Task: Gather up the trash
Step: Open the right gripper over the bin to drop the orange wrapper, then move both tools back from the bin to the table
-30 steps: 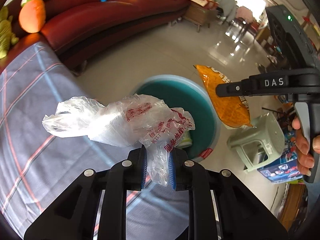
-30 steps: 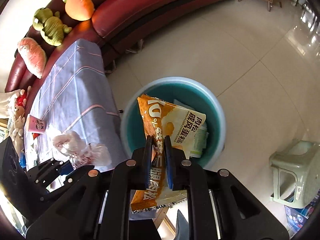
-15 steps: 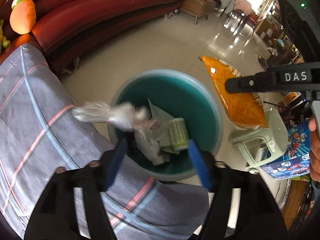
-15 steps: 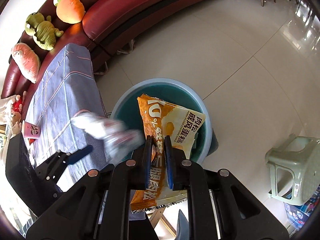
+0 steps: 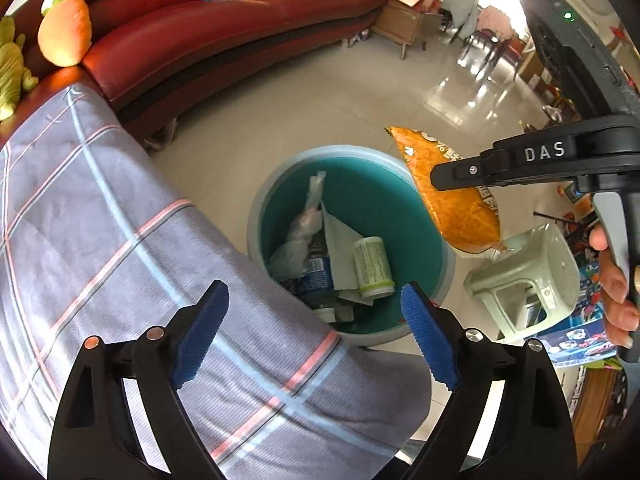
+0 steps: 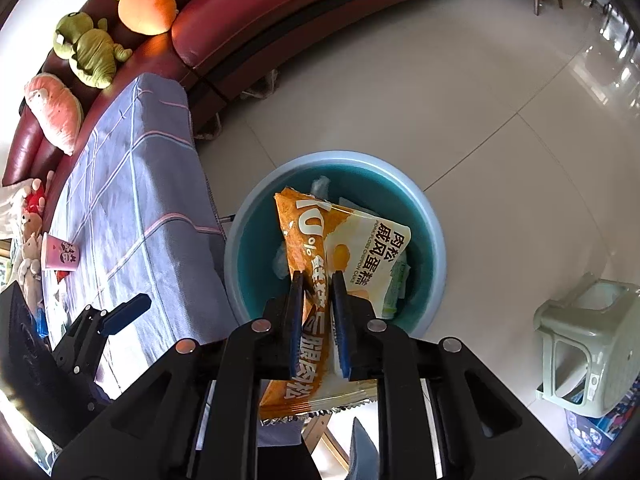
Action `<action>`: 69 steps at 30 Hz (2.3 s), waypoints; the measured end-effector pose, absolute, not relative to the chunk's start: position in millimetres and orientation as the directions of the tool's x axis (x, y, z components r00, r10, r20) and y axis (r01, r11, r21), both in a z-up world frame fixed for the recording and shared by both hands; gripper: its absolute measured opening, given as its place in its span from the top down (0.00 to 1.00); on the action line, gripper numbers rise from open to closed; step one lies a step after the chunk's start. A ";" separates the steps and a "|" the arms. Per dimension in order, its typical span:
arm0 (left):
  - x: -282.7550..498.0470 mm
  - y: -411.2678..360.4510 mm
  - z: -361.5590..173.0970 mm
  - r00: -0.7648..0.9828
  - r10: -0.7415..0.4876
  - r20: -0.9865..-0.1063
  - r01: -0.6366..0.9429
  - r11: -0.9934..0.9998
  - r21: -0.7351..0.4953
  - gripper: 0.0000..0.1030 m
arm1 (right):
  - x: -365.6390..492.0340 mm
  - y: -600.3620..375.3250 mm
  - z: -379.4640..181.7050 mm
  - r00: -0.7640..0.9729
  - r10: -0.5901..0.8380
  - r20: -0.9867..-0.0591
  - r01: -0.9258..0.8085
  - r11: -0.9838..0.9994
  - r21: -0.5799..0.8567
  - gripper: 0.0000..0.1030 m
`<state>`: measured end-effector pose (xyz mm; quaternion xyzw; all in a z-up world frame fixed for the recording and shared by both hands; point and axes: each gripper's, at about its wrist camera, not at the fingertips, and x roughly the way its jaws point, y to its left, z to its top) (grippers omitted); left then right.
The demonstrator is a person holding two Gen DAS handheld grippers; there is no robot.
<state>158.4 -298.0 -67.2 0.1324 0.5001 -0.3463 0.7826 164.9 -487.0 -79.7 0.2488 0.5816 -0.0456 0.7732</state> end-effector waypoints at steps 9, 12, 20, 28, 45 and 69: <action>164.7 -271.4 -62.5 0.289 -0.394 -0.872 0.638 0.758 -0.131 0.09 | 174.7 -473.6 -84.3 0.316 0.237 -0.919 0.354 0.869 0.346 0.31; 166.0 -261.2 -61.8 0.292 -0.394 -0.872 0.626 0.767 -0.137 0.09 | 173.0 -471.3 -84.9 0.307 0.236 -0.922 0.359 0.868 0.342 0.27; 162.9 -242.9 -60.2 0.292 -0.398 -0.870 0.595 0.788 -0.160 0.09 | 166.8 -457.7 -89.0 0.248 0.207 -0.946 0.357 0.889 0.288 0.24; 157.5 -211.2 -49.4 0.326 -0.400 -0.857 0.558 0.813 -0.167 0.06 | 165.5 -427.0 -76.4 0.241 0.182 -0.953 0.291 0.923 0.250 0.18; 151.6 -96.1 -31.3 0.421 -0.363 -0.831 0.420 0.890 -0.175 0.04 | 174.9 -333.0 -56.5 0.238 0.177 -0.955 0.170 0.961 0.220 0.18; 165.0 165.0 -26.6 0.538 -0.161 -0.827 0.049 0.986 -0.159 0.04 | 252.7 -81.7 -25.1 0.233 0.185 -0.955 -0.182 0.973 0.144 0.18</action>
